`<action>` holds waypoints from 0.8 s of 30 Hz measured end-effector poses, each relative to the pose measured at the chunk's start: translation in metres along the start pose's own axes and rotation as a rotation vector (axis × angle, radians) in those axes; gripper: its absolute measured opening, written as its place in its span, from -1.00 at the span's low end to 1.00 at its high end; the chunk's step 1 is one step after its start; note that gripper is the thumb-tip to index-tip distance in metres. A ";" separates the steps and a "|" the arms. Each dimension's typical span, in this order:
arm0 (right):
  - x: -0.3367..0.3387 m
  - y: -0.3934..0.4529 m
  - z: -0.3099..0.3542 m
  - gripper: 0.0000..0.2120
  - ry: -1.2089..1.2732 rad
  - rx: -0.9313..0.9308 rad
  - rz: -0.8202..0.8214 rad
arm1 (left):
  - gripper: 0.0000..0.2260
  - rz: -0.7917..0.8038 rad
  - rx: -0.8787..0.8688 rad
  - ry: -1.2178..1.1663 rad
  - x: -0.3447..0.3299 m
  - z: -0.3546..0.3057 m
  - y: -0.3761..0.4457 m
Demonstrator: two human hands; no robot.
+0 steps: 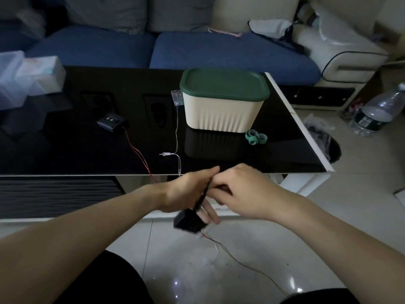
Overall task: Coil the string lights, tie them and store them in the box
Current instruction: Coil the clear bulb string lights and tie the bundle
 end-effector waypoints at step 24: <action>0.009 -0.036 -0.106 -0.54 0.202 -0.498 0.071 | -0.76 -0.371 -0.208 -0.006 0.010 -0.011 -0.007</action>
Point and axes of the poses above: each hand's wrist, its own y-axis towards the middle knuckle, its own x-axis out of the back of the hand, z = x × y, the point moved 3 cm from there along y, towards the middle knuckle, and after that the axes turned 13 degrees about x, right-handed, at the moved point
